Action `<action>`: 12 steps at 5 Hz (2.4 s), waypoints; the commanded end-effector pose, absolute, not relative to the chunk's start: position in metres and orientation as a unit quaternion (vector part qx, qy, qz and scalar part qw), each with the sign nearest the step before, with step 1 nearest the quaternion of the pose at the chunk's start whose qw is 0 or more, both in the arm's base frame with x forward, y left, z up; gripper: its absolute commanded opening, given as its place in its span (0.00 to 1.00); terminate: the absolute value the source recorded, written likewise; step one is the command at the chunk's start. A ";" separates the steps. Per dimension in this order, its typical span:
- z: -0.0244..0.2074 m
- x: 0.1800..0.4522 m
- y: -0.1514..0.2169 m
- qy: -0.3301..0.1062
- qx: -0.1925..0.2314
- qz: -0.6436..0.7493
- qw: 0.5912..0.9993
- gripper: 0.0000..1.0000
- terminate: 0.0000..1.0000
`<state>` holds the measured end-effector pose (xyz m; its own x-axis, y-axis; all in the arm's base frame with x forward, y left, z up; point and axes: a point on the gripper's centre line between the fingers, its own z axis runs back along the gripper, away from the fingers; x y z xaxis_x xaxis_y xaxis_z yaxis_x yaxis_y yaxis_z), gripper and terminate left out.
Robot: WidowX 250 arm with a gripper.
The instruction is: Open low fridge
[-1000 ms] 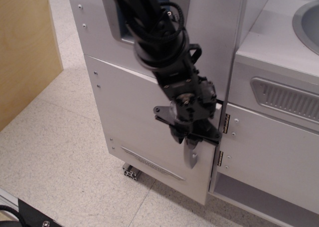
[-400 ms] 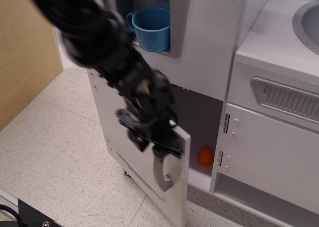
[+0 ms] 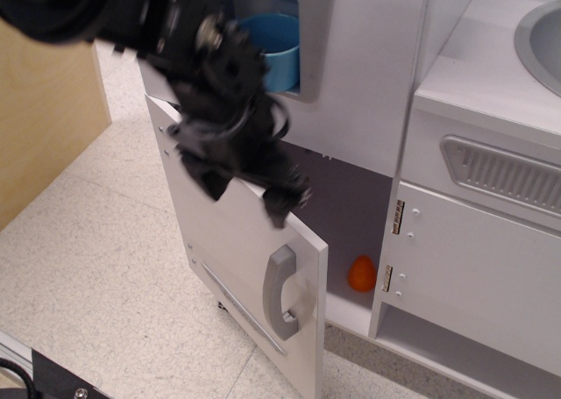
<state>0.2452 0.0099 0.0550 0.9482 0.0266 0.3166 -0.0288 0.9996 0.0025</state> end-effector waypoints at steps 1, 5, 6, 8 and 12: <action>0.054 0.283 -0.028 -0.168 -0.004 0.021 0.986 1.00 0.00; -0.041 0.282 -0.034 -0.125 0.054 0.001 0.991 1.00 0.00; -0.048 0.266 -0.017 -0.109 0.055 -0.005 0.993 1.00 0.00; -0.049 0.232 0.021 -0.096 0.047 -0.001 0.994 1.00 0.00; -0.039 0.192 0.110 -0.105 0.049 -0.004 0.993 1.00 0.00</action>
